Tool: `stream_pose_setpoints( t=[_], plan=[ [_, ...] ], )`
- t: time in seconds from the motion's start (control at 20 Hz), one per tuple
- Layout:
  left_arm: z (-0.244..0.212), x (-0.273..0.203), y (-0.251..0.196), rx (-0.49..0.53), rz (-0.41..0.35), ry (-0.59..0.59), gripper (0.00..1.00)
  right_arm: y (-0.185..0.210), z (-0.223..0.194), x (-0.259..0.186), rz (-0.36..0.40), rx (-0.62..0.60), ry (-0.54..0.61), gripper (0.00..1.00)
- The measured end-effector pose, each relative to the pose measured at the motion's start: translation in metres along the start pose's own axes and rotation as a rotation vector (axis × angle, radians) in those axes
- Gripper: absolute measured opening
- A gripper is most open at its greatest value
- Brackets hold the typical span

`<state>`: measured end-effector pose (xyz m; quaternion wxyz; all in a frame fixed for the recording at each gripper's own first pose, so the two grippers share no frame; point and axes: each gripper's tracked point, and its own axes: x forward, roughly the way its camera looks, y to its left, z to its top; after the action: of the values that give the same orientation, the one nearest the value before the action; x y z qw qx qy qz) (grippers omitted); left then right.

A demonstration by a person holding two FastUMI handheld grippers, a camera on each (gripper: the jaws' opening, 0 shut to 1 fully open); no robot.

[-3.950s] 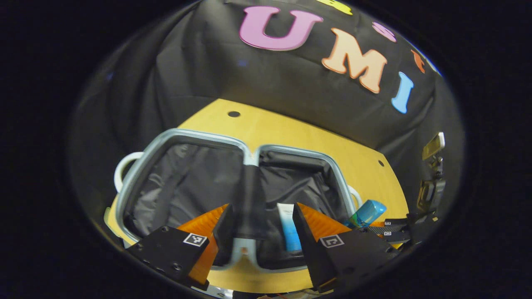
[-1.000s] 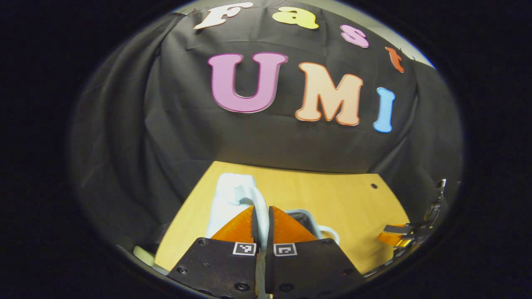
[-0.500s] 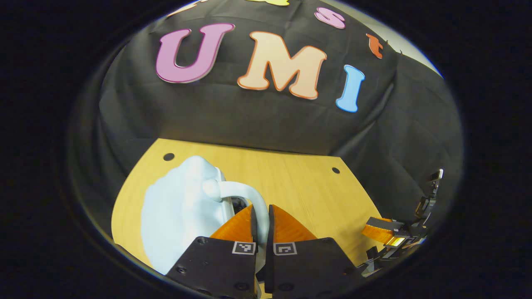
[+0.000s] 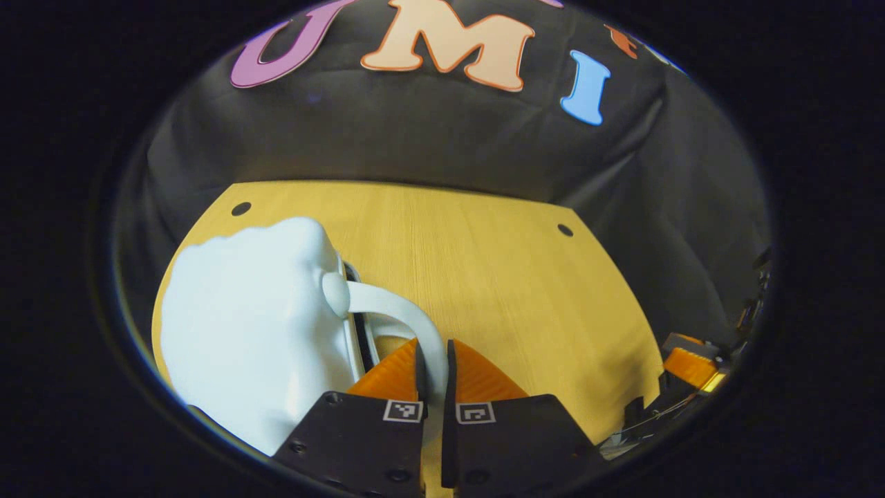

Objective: First open the suitcase, pack the skin care products into it, and then close the suitcase.

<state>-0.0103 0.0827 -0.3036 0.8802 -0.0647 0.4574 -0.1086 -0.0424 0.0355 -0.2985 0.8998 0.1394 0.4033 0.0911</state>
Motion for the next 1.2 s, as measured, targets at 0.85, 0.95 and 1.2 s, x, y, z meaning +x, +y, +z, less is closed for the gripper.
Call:
stream_pose_setpoints(
  t=[0.85,0.95,1.2],
  plan=[
    [0.132,-0.188,-0.078,0.205,0.294,-0.752,0.96,0.070,0.180,-0.096,-0.007,-0.253,-0.661,0.98],
    [0.136,-0.207,-0.080,0.201,0.269,-0.783,0.95,0.085,0.200,-0.124,-0.042,-0.280,-0.747,0.98],
    [0.137,-0.236,-0.082,0.237,0.216,-0.830,0.95,0.118,0.211,-0.178,-0.094,-0.322,-0.883,0.94]
  ],
)
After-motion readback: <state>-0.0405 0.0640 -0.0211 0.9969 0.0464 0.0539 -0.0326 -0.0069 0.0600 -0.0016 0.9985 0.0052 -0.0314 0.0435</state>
